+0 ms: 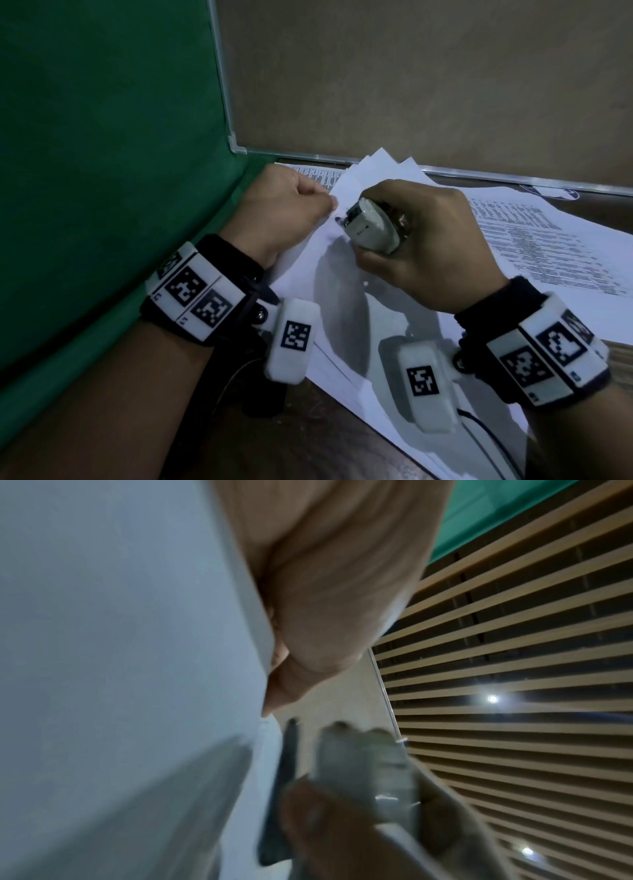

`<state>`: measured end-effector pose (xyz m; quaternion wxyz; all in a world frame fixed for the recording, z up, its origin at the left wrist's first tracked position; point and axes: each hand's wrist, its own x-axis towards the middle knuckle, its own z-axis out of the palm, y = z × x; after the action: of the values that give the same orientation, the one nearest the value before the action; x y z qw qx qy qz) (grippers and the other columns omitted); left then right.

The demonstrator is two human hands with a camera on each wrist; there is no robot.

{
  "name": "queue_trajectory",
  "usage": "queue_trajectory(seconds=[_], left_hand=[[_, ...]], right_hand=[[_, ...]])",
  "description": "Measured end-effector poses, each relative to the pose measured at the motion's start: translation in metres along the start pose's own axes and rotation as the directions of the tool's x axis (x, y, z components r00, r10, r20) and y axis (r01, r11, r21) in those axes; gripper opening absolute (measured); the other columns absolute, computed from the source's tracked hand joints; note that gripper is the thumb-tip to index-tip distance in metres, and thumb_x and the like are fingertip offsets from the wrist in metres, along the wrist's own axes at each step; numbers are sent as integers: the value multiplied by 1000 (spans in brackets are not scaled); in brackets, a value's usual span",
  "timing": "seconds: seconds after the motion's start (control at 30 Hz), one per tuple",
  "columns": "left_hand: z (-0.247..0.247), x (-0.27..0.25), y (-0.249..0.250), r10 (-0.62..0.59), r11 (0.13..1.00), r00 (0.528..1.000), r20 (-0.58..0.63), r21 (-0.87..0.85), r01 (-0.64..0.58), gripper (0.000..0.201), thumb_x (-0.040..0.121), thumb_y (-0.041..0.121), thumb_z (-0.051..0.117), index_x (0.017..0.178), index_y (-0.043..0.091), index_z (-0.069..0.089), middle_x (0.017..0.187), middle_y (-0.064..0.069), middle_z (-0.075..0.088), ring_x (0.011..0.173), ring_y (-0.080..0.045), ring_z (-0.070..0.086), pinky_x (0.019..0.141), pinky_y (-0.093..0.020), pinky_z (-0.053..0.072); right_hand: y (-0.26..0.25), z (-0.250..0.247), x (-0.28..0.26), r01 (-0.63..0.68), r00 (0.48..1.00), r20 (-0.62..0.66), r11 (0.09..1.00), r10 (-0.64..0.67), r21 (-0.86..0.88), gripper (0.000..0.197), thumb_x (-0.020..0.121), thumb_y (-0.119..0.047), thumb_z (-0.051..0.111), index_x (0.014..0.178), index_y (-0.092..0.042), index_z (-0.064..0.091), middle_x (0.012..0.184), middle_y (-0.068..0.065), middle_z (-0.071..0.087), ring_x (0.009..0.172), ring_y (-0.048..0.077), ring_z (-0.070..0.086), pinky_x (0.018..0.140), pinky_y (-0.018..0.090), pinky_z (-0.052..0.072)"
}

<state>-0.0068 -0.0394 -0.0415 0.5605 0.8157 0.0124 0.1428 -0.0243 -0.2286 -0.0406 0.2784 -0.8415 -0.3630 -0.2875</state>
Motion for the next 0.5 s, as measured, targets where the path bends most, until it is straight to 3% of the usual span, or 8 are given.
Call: queue_trajectory(seconds=[0.07, 0.17, 0.3, 0.37, 0.5], left_hand=[[-2, 0, -1, 14, 1000, 1000, 8, 4, -14, 17, 88, 10, 72, 73, 6, 78, 62, -4, 69, 54, -13, 58, 62, -26, 47], [-7, 0, 3, 65, 997, 997, 34, 26, -66, 15, 90, 9, 72, 77, 9, 79, 69, -4, 72, 58, -11, 58, 63, -25, 48], [-18, 0, 6, 156, 979, 985, 72, 124, -164, 15, 84, 0, 70, 80, 11, 79, 71, -7, 76, 54, -7, 56, 53, -19, 43], [-24, 4, 3, 226, 957, 973, 46, 175, -230, 9, 79, 4, 71, 80, 10, 78, 75, -12, 77, 59, -16, 62, 58, -26, 50], [-37, 21, -16, 370, 897, 921, -120, 302, -321, 16, 75, 25, 64, 79, 16, 77, 81, -6, 76, 78, -29, 72, 70, -38, 58]], right_hand=[[-5, -1, 1, 34, 998, -54, 999, -34, 13, 25, 70, -22, 79, 91, -14, 70, 79, -3, 65, 68, 11, 49, 63, 24, 41], [-2, -1, 1, -21, 975, -219, 1000, 20, 1, 25, 70, -21, 78, 91, -10, 70, 75, 1, 64, 65, 16, 50, 62, 35, 46], [12, -4, 1, -174, 881, -442, 984, 167, 25, 20, 85, -28, 78, 92, -12, 69, 73, 2, 66, 63, 22, 60, 58, 43, 50], [16, -8, 2, -210, 849, -488, 977, 201, 36, 20, 89, -29, 73, 92, -11, 67, 73, 3, 66, 63, 21, 60, 58, 36, 48], [18, -13, 5, -304, 798, -503, 943, 330, 137, 21, 93, -34, 67, 91, -13, 64, 72, -8, 61, 62, 12, 53, 57, 13, 36]])
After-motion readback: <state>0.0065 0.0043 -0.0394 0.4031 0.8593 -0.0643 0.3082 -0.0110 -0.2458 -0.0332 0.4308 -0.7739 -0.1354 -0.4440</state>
